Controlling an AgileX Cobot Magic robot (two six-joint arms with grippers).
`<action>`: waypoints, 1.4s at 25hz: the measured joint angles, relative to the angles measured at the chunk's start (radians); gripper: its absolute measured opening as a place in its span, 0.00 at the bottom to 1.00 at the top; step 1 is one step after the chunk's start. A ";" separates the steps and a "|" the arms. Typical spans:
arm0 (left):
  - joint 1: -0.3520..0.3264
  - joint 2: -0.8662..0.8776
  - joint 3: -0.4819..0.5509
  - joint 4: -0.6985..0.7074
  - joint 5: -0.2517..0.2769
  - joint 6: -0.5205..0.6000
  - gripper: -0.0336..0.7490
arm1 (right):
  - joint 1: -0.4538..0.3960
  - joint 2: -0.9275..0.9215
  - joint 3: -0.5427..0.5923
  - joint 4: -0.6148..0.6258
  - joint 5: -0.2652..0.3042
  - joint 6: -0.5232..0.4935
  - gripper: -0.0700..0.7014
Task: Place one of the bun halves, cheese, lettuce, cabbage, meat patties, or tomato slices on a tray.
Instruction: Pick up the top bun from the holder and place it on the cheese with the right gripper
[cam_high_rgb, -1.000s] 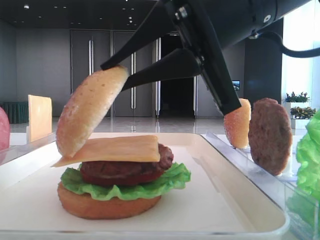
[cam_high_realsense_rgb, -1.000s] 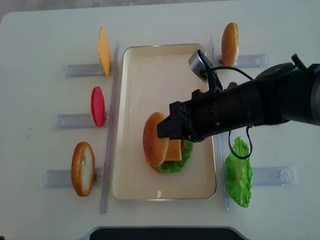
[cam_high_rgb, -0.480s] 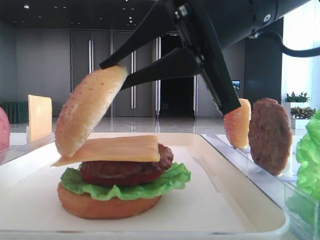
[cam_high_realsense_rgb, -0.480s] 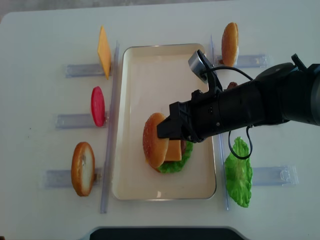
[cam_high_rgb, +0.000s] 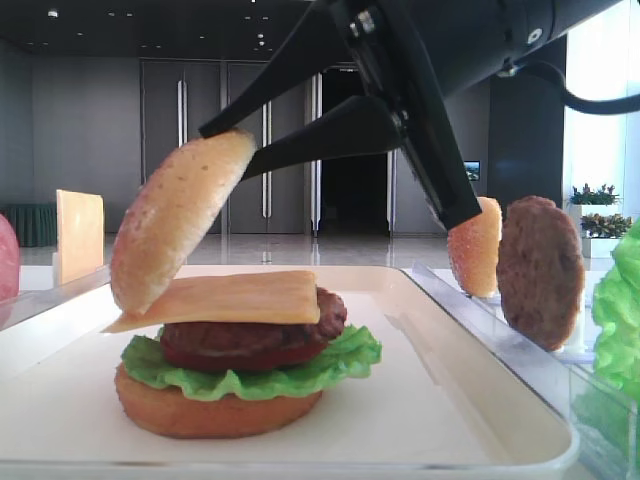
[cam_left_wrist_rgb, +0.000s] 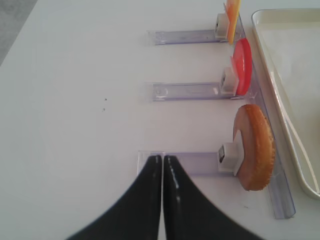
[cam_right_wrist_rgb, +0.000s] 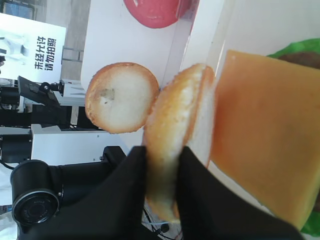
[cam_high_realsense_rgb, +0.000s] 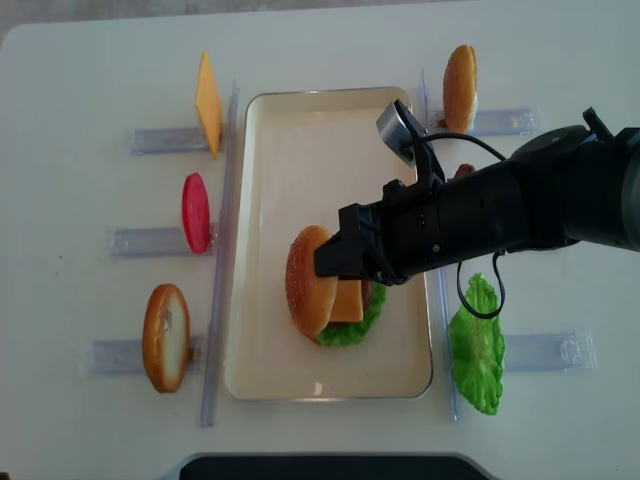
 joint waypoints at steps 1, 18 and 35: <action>0.000 0.000 0.000 0.000 0.000 0.000 0.03 | 0.000 0.000 0.000 0.000 0.000 0.000 0.27; 0.000 0.000 0.000 0.000 0.000 0.000 0.03 | 0.000 0.000 0.000 -0.001 0.000 -0.013 0.43; 0.000 0.000 0.000 0.000 0.000 0.000 0.03 | -0.011 0.000 -0.021 -0.075 -0.016 0.003 0.46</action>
